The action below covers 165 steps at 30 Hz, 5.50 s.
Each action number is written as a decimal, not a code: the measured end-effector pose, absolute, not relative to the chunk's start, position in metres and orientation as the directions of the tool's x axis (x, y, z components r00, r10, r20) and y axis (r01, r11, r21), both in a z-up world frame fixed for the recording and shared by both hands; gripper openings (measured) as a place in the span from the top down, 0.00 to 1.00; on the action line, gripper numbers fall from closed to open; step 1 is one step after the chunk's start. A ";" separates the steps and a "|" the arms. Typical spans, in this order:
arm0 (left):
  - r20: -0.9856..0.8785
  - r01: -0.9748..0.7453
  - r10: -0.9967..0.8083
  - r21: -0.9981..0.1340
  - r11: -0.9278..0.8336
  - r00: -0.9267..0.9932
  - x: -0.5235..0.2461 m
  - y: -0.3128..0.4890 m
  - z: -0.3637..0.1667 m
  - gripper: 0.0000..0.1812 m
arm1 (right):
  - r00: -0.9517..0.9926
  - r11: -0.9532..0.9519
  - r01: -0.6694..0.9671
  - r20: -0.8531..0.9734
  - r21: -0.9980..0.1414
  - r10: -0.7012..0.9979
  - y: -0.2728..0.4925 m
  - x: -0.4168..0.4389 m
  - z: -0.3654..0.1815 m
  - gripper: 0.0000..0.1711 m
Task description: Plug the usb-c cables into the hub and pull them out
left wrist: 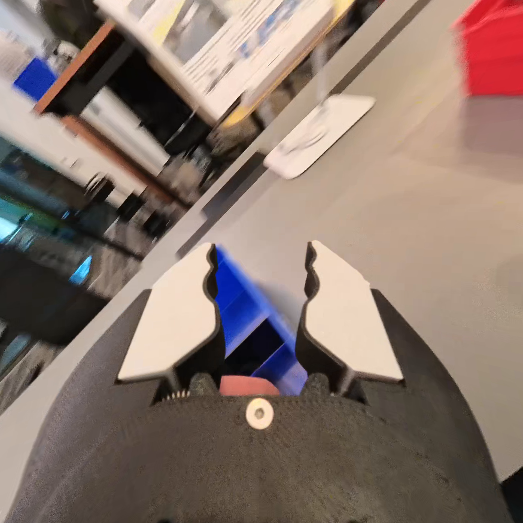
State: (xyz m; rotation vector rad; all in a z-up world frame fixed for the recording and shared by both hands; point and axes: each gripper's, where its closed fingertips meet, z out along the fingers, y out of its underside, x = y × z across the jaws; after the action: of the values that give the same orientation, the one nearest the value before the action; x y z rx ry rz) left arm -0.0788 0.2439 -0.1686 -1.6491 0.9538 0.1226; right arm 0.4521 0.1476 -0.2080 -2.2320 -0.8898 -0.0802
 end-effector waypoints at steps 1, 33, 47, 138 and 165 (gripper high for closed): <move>-0.558 -0.654 -0.464 -0.754 -0.063 0.688 -0.112 0.251 -0.166 0.65 | 0.786 -0.515 0.585 0.281 -0.627 0.551 0.146 0.459 -0.210 0.53; 0.018 -0.112 -0.182 -0.727 -0.677 0.983 -0.319 0.224 -0.312 0.98 | 0.951 -0.691 0.264 0.063 -0.673 0.302 0.138 0.469 -0.298 0.80; 0.155 -0.013 -0.218 -0.786 -0.618 0.963 -0.289 0.234 -0.307 0.98 | 0.968 -0.620 0.214 0.078 -0.755 0.240 0.167 0.463 -0.296 0.98; 0.391 0.355 -0.220 -0.916 -0.186 0.894 -0.295 0.225 -0.154 0.98 | 0.581 -0.319 0.098 -0.206 -0.943 0.787 0.229 -0.032 -0.210 0.19; 0.277 -0.016 -0.684 -0.921 -0.389 0.675 0.141 0.241 -0.216 0.97 | 0.892 -0.404 -0.063 -0.233 -0.913 0.387 0.118 0.245 -0.225 0.33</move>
State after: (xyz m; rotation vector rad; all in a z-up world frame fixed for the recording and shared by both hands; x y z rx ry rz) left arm 0.1408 0.2412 -0.2164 -1.8459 0.5524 -0.8011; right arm 0.2450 0.1178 -0.2255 -1.9305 -0.2375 0.4990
